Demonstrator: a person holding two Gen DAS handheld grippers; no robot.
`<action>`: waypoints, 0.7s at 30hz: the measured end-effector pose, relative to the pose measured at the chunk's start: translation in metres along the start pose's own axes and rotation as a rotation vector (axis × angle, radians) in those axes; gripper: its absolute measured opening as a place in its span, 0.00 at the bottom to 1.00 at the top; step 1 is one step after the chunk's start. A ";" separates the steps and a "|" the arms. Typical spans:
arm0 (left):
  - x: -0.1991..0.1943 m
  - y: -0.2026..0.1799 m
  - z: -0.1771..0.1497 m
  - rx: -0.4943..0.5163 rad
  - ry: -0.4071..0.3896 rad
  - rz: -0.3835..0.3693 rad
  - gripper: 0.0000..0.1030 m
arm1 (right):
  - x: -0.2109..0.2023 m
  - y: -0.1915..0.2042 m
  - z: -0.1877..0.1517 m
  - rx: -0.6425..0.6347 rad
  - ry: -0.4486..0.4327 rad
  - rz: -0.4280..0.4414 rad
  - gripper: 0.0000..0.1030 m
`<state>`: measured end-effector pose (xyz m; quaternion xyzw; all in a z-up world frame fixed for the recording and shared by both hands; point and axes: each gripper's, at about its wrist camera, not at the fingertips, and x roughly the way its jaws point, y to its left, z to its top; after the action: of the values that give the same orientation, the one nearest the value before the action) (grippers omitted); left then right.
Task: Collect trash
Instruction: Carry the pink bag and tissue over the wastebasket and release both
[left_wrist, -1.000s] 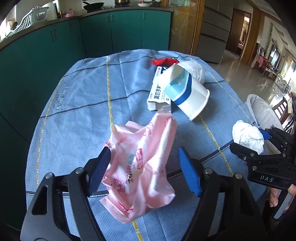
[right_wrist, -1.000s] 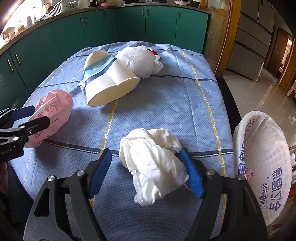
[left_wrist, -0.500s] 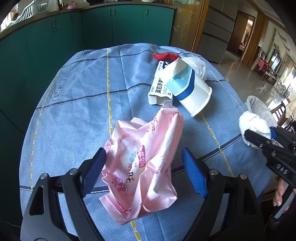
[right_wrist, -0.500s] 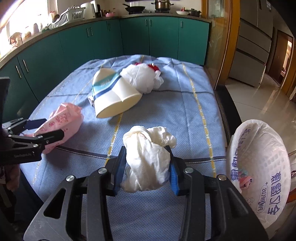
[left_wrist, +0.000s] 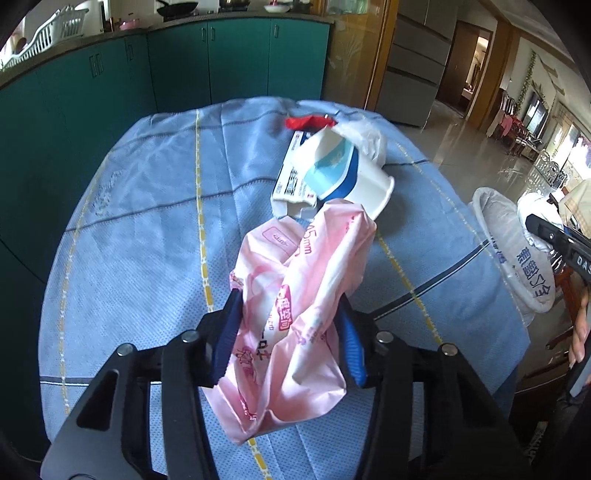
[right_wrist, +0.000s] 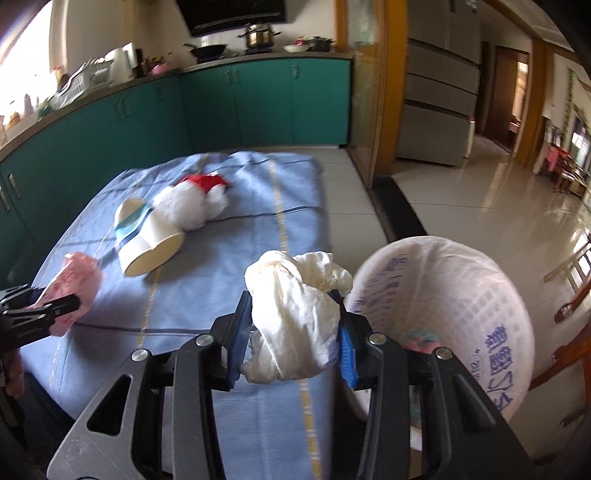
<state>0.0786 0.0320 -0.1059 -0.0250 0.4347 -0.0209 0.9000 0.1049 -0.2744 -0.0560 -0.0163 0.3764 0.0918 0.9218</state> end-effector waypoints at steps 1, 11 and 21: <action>-0.006 0.000 0.002 0.005 -0.018 -0.005 0.49 | -0.004 -0.010 0.001 0.019 -0.013 -0.018 0.40; -0.031 -0.050 0.044 0.072 -0.143 -0.109 0.49 | -0.032 -0.110 -0.012 0.226 -0.061 -0.181 0.40; 0.006 -0.193 0.080 0.268 -0.120 -0.322 0.49 | -0.058 -0.161 -0.043 0.304 -0.050 -0.291 0.40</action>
<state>0.1421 -0.1590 -0.0491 0.0244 0.3641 -0.2206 0.9045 0.0640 -0.4463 -0.0523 0.0710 0.3568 -0.0999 0.9261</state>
